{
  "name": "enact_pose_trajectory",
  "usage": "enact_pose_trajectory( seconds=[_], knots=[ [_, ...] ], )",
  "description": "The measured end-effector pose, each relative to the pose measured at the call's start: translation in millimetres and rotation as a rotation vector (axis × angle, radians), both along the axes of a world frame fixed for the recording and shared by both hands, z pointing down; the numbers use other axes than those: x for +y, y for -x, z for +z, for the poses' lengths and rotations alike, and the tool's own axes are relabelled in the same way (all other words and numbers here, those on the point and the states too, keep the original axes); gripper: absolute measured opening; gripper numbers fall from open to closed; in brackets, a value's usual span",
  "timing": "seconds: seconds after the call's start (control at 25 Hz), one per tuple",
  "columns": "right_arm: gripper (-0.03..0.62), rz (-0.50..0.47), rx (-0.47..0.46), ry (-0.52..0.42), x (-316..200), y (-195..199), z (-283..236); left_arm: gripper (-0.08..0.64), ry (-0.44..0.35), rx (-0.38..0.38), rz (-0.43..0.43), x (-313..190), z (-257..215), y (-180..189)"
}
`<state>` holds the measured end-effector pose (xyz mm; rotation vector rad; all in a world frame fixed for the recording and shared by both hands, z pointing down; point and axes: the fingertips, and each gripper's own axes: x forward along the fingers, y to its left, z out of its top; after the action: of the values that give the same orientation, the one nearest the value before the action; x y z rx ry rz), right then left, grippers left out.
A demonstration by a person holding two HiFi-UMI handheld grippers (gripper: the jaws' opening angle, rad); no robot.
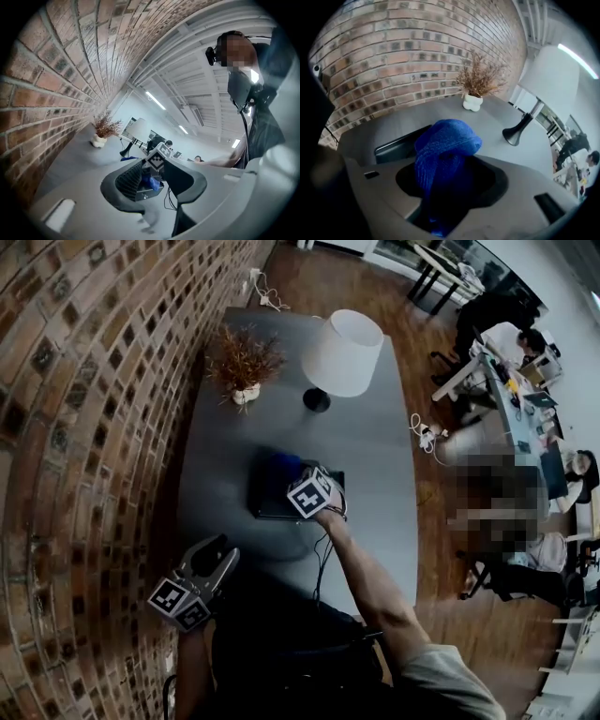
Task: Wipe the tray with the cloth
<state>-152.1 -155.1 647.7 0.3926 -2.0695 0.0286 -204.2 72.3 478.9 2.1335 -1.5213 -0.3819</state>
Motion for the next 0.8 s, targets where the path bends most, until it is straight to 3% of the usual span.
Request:
enact_pose_trajectory(
  seconds=[0.16,0.32,0.4,0.6,0.68,0.8],
  knots=[
    [0.209,-0.177,0.001,-0.056,64,-13,-8,0.133,0.013,-0.003,0.007,-3,4,-1],
    [0.209,-0.272,0.054,0.043,110,-49,-7,0.133,0.029,-0.001,0.029,-8,8,-8],
    [0.209,-0.203,0.035,0.014,85,-60,-15,0.133,0.029,0.000,0.043,-10,8,-13],
    [0.210,0.121,-0.078,-0.089,-34,-63,-40,0.133,0.013,-0.001,0.070,-16,1,-24],
    [0.210,0.156,-0.073,-0.058,-50,-58,-27,0.133,0.019,0.000,0.070,-15,3,-27],
    [0.210,0.098,-0.031,-0.009,-20,-54,0,0.133,0.031,-0.008,0.064,-10,4,-28]
  ],
)
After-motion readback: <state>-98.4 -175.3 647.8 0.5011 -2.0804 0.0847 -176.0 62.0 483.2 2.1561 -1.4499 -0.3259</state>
